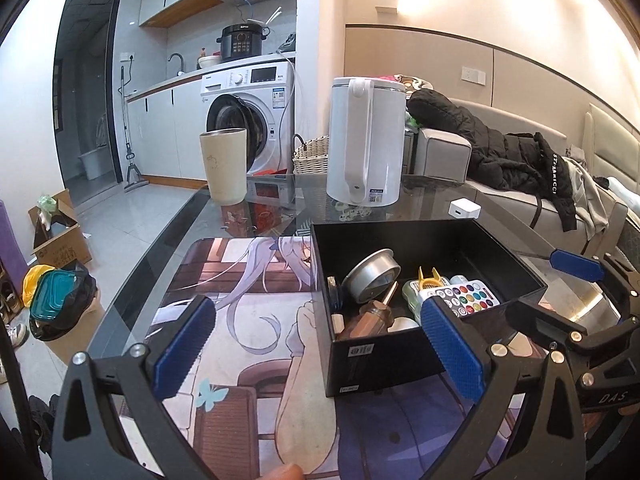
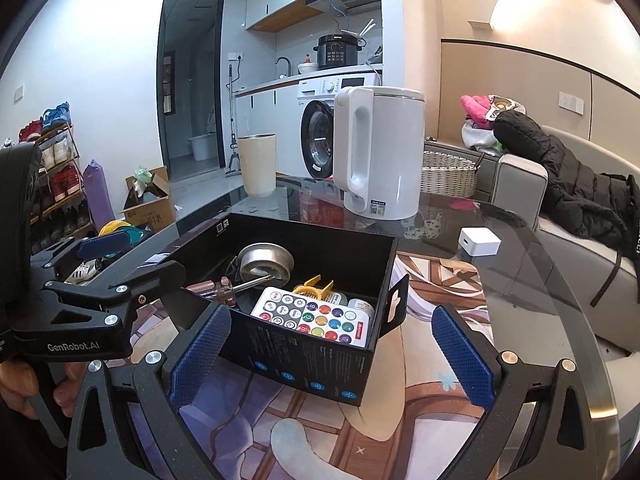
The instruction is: Organize rigid objects
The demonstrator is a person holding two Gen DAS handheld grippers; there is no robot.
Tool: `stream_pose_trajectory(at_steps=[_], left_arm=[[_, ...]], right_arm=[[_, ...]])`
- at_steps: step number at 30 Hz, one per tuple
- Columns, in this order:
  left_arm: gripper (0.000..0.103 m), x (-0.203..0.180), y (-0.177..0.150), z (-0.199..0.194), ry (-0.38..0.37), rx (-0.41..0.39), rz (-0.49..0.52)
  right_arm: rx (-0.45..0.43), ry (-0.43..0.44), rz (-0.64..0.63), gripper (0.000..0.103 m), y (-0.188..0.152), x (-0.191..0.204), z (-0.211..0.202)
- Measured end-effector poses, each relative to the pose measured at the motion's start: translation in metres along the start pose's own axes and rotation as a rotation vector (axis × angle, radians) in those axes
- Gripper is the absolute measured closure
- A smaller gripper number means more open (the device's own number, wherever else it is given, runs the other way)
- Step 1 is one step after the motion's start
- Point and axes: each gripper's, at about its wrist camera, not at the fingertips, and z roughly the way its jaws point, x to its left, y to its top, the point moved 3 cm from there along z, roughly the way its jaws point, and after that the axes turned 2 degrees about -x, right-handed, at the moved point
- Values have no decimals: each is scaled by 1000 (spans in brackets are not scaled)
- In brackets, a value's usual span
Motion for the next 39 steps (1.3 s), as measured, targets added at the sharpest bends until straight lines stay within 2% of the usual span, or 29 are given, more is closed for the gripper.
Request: stream_pose_trajectory(at_steps=[39], left_arm=[[0,-6,1,-4,2,-13,26]], right_arm=[[14,-9,-23,1,-1,5,2]])
